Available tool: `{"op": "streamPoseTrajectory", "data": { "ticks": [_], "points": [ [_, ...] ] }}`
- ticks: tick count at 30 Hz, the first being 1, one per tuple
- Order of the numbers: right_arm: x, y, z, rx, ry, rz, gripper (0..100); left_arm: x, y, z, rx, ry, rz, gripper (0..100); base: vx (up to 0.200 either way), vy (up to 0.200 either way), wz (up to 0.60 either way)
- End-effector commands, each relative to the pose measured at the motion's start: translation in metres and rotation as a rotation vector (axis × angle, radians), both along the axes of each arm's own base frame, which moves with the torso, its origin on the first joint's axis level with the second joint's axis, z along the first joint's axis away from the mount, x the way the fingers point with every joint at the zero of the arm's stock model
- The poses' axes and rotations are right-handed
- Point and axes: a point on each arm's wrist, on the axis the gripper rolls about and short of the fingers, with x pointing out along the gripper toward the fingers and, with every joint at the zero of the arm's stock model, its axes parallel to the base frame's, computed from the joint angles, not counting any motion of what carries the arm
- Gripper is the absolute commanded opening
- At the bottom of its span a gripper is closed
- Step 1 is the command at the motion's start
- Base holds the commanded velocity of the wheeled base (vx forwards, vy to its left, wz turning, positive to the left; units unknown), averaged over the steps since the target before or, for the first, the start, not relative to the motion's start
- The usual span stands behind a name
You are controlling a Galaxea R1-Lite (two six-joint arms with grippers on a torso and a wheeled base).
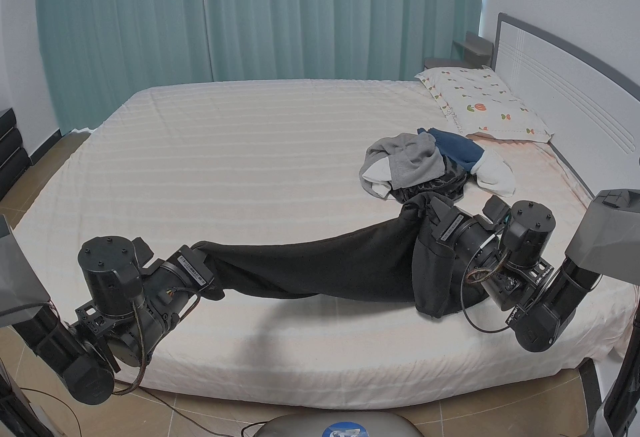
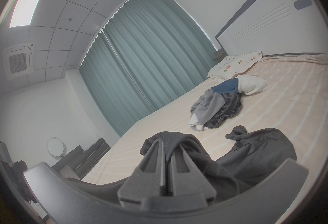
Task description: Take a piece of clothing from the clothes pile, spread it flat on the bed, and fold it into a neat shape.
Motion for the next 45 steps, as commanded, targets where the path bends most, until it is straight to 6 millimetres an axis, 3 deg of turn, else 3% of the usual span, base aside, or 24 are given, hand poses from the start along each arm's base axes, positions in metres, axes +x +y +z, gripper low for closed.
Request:
{"op": "streamPoseTrajectory", "data": {
  "ticks": [1,34,45],
  "points": [
    [-0.007,0.007,0.006,0.009,-0.016,0.027,0,-0.001,0.000,0.000,0.001,0.000,0.000,0,0.000,0.200,0.00],
    [-0.006,0.003,0.005,0.008,-0.013,0.018,0,-0.002,0.000,-0.001,0.003,0.005,-0.006,0,0.000,0.200,0.00],
    [-0.020,-0.002,0.000,-0.017,0.027,0.027,0,-0.005,-0.007,-0.004,0.001,0.020,-0.036,0,0.000,0.000,0.00]
  ]
}}
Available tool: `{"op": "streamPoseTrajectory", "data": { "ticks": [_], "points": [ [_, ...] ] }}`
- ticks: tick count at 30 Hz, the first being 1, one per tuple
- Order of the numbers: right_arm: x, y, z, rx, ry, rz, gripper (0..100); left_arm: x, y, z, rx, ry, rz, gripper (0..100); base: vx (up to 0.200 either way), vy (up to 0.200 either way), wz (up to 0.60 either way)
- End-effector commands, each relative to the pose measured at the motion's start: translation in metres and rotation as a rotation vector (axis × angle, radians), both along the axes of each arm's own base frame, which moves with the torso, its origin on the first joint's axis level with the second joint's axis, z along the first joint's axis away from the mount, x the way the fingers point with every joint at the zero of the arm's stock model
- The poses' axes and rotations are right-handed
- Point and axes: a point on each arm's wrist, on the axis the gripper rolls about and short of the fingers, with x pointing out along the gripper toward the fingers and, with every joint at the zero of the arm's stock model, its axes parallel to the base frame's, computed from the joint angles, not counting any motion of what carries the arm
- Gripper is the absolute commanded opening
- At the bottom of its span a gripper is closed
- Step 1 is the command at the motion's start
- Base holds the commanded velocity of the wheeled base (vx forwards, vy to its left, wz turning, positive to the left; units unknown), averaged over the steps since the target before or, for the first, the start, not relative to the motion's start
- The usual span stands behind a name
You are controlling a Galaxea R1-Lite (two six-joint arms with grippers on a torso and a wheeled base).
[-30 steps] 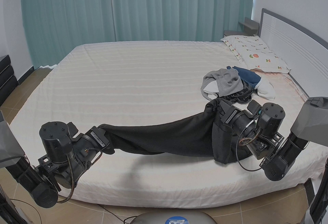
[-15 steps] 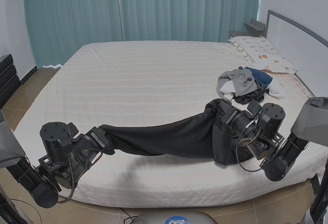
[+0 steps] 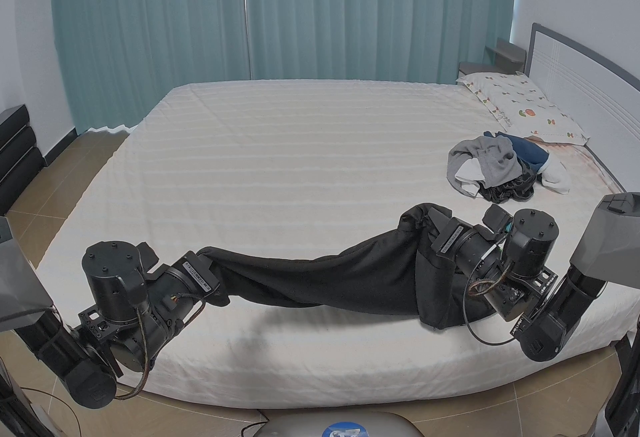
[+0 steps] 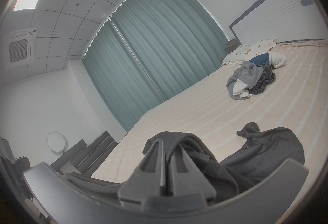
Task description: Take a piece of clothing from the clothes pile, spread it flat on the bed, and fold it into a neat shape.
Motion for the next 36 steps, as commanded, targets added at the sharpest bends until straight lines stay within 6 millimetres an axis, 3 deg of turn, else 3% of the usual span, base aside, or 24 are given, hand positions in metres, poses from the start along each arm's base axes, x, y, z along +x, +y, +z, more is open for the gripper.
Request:
{"op": "streamPoseTrajectory", "data": {
  "ticks": [1,13,16,20,25,30,35,36],
  "points": [
    [-0.006,-0.003,0.004,0.001,-0.005,0.002,0,-0.001,-0.002,-0.002,0.003,0.006,-0.010,0,0.000,0.000,0.00],
    [-0.031,0.001,0.016,-0.001,-0.017,0.051,0,-0.010,-0.007,-0.002,0.006,0.012,-0.051,0,-0.200,0.000,0.00],
    [-0.051,-0.002,0.028,-0.014,-0.042,0.078,0,-0.012,-0.008,0.001,0.001,0.002,-0.061,0,-0.200,0.000,0.00],
    [-0.061,-0.007,0.045,-0.014,-0.103,0.079,0,-0.019,-0.009,0.007,-0.006,-0.016,-0.078,0,-0.200,0.000,0.00],
    [-0.081,-0.020,0.077,-0.026,-0.230,0.063,0,-0.031,-0.004,0.031,-0.022,-0.108,-0.092,0,-0.200,0.000,0.00],
    [-0.109,-0.035,0.117,-0.011,-0.362,0.056,0,-0.045,0.005,0.062,-0.018,-0.200,-0.097,0,0.000,0.000,0.00],
    [-0.124,-0.050,0.176,-0.019,-0.458,0.013,0,-0.035,0.003,0.097,-0.032,-0.231,-0.088,0,0.000,0.000,0.00],
    [-0.124,-0.050,0.180,-0.019,-0.461,0.012,0,-0.034,0.003,0.099,-0.031,-0.230,-0.084,0,0.000,0.000,0.00]
  ]
}}
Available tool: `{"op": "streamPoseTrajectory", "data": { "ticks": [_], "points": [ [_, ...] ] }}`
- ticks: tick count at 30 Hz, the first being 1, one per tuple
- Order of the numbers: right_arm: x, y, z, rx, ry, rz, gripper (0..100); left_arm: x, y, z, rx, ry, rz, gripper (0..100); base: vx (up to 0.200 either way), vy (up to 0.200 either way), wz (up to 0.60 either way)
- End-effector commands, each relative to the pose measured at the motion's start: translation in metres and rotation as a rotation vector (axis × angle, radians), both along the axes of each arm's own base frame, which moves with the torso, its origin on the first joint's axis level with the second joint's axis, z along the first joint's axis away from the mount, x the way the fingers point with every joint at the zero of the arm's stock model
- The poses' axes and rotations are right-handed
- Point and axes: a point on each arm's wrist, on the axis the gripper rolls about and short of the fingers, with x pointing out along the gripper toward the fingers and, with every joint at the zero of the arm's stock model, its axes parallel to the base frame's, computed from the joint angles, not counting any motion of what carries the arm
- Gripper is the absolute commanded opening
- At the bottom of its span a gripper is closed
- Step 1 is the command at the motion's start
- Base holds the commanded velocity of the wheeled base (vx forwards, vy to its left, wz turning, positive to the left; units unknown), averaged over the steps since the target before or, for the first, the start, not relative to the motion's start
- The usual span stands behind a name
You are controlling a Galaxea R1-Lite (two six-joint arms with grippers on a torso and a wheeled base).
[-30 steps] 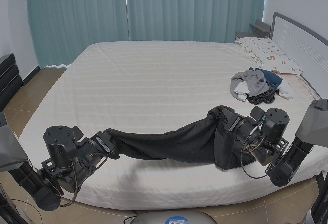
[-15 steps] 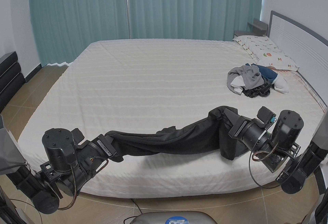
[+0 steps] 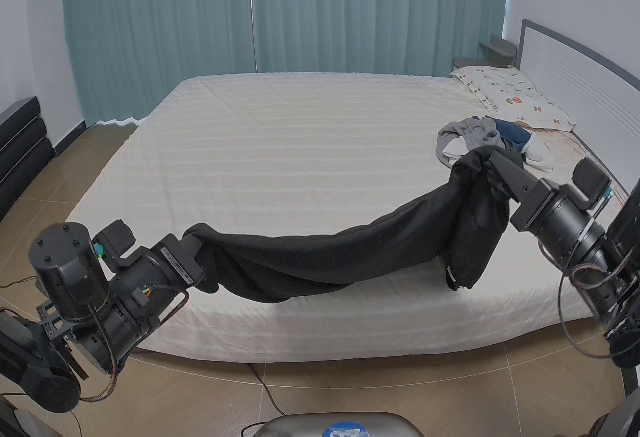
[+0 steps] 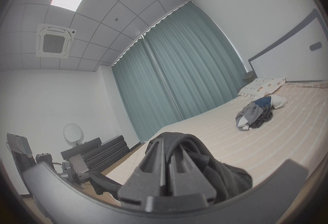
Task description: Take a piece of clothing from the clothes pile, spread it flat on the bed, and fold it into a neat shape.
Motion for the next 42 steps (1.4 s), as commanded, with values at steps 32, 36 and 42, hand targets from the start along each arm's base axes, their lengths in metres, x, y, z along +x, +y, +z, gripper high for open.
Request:
{"op": "streamPoseTrajectory", "data": {
  "ticks": [32,36,42],
  "points": [
    [0.233,-0.046,0.053,0.036,-0.059,-0.342,0,0.191,0.007,0.022,-0.011,0.242,0.256,0,0.081,0.000,0.00],
    [0.245,-0.041,0.050,0.024,-0.080,-0.343,0,0.209,0.001,0.010,-0.006,0.253,0.257,0,0.200,0.000,0.00],
    [0.259,-0.033,0.018,0.001,-0.015,-0.336,0,0.234,-0.006,-0.016,0.006,0.277,0.258,0,0.200,0.000,0.00]
  ]
}}
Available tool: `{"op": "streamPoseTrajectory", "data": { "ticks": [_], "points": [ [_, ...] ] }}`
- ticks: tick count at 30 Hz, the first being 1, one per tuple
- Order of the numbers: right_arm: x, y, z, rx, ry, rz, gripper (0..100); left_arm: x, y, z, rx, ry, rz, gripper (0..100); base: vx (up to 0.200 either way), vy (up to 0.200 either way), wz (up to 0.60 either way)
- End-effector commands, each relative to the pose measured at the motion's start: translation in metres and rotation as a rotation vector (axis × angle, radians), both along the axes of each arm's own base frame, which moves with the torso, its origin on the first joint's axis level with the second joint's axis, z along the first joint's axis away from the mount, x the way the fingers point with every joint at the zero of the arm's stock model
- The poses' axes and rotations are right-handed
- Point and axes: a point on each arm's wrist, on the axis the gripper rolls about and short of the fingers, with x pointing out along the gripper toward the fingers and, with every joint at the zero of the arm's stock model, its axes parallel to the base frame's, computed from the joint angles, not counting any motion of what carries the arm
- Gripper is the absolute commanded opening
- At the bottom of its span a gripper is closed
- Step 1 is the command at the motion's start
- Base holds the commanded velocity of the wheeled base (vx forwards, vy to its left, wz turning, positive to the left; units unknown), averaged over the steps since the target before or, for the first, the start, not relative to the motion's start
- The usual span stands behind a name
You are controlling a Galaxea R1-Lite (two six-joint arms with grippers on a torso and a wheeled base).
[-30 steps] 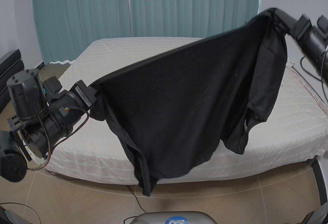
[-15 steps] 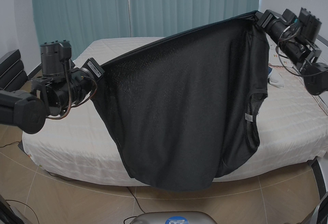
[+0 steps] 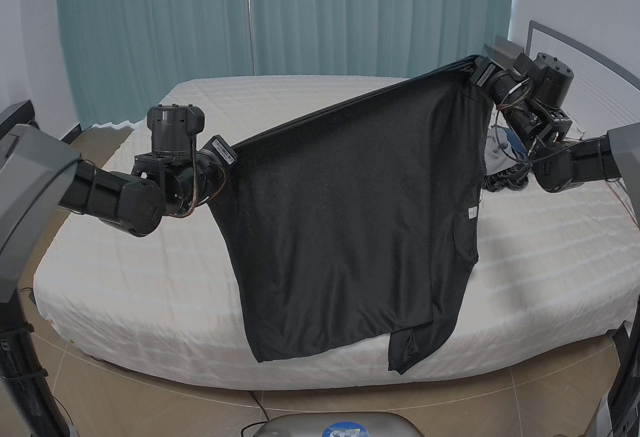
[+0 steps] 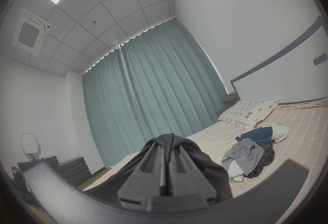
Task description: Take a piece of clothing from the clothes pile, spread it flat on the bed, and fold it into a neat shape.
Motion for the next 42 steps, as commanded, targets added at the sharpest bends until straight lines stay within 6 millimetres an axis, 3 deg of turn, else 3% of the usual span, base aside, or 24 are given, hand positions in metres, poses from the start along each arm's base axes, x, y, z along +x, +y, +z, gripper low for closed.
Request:
{"op": "streamPoseTrajectory", "data": {
  "ticks": [1,4,9,10,13,16,20,28,29,30,33,36,40,42],
  "points": [
    [0.022,0.009,-0.040,-0.017,0.078,0.005,0,0.026,-0.008,-0.038,0.017,0.057,0.001,0,0.200,0.000,0.00],
    [0.034,0.010,-0.068,-0.020,0.131,-0.003,0,0.044,-0.014,-0.051,0.020,0.058,0.002,0,0.200,0.000,0.00],
    [0.046,0.015,-0.106,-0.025,0.176,0.001,0,0.055,-0.022,-0.070,0.028,0.079,-0.004,0,0.200,0.000,0.00],
    [0.052,0.016,-0.127,-0.032,0.202,-0.006,0,0.061,-0.024,-0.081,0.031,0.088,-0.006,0,0.200,0.000,0.00],
    [0.058,0.016,-0.151,-0.037,0.243,-0.019,0,0.070,-0.027,-0.097,0.044,0.105,-0.007,0,0.000,0.000,0.00],
    [0.063,0.013,-0.174,-0.039,0.277,-0.040,0,0.077,-0.029,-0.101,0.052,0.095,-0.011,0,0.000,0.000,0.00],
    [0.067,0.008,-0.195,-0.042,0.303,-0.054,0,0.082,-0.031,-0.101,0.054,0.077,-0.015,0,0.000,0.000,0.00],
    [0.071,0.009,-0.224,-0.050,0.354,-0.053,0,0.095,-0.038,-0.133,0.063,0.102,-0.017,0,0.000,0.000,0.00],
    [0.070,0.011,-0.230,-0.055,0.368,-0.042,100,0.097,-0.038,-0.138,0.065,0.104,-0.016,0,0.000,0.000,0.00],
    [0.070,0.011,-0.230,-0.056,0.370,-0.041,100,0.098,-0.038,-0.138,0.065,0.104,-0.016,100,0.000,0.000,0.00],
    [0.069,0.009,-0.259,-0.069,0.434,-0.040,100,0.102,-0.037,-0.160,0.079,0.134,-0.002,100,0.000,0.000,0.00],
    [0.070,0.000,-0.268,-0.071,0.469,-0.056,100,0.104,-0.035,-0.171,0.101,0.187,0.013,100,0.000,0.000,0.00],
    [0.065,-0.010,-0.278,-0.075,0.547,-0.076,100,0.106,-0.029,-0.173,0.110,0.267,0.026,100,0.000,0.000,0.00],
    [0.064,-0.026,-0.279,-0.050,0.572,-0.105,100,0.108,-0.020,-0.169,0.079,0.291,0.059,100,0.000,0.000,0.00]
  ]
}}
